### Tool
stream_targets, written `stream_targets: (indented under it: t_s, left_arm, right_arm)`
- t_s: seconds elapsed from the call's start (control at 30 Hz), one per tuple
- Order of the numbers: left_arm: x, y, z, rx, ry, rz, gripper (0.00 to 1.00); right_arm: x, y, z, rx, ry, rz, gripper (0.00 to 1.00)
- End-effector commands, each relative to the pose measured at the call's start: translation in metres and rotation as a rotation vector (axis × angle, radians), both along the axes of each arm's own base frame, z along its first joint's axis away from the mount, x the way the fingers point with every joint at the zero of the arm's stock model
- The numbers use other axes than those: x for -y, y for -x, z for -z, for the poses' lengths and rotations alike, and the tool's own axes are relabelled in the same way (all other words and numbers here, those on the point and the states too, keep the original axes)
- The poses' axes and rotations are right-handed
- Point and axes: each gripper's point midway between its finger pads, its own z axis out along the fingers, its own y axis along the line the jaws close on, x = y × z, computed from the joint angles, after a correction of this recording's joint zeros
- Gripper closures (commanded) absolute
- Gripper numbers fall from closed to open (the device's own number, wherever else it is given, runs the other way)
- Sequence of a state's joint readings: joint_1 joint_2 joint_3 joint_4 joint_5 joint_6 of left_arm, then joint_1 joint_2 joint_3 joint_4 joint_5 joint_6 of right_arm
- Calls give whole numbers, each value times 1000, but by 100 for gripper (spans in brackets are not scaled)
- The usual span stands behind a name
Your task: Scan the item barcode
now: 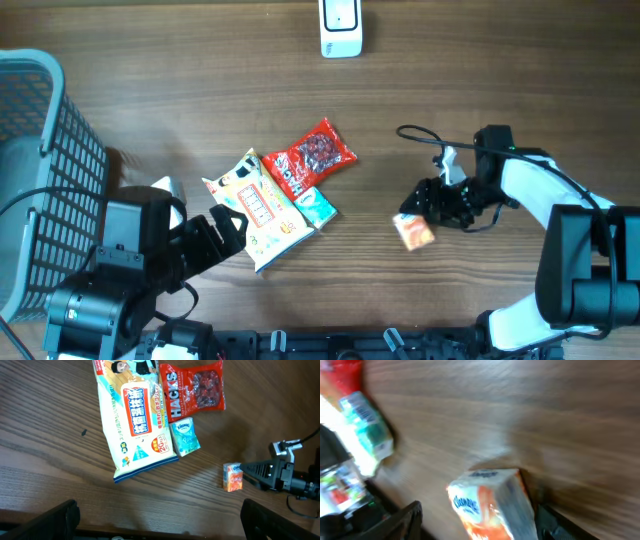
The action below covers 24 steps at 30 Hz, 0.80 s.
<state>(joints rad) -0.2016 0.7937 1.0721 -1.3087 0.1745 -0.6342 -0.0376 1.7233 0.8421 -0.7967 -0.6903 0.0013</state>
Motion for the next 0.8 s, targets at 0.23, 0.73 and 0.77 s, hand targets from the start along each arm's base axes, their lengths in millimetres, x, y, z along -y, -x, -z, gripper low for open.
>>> stream_targets:
  t_s: [0.23, 0.73, 0.77]
  left_arm:
    - [1, 0, -1, 1, 13, -3, 0]
    - [1, 0, -1, 1, 13, -3, 0]
    - [1, 0, -1, 1, 13, -3, 0]
  right_arm:
    - [23, 0, -2, -94, 136, 67, 14]
    - [7, 29, 0, -55, 12, -90, 63]
    - [6, 31, 1, -60, 3, -90, 62]
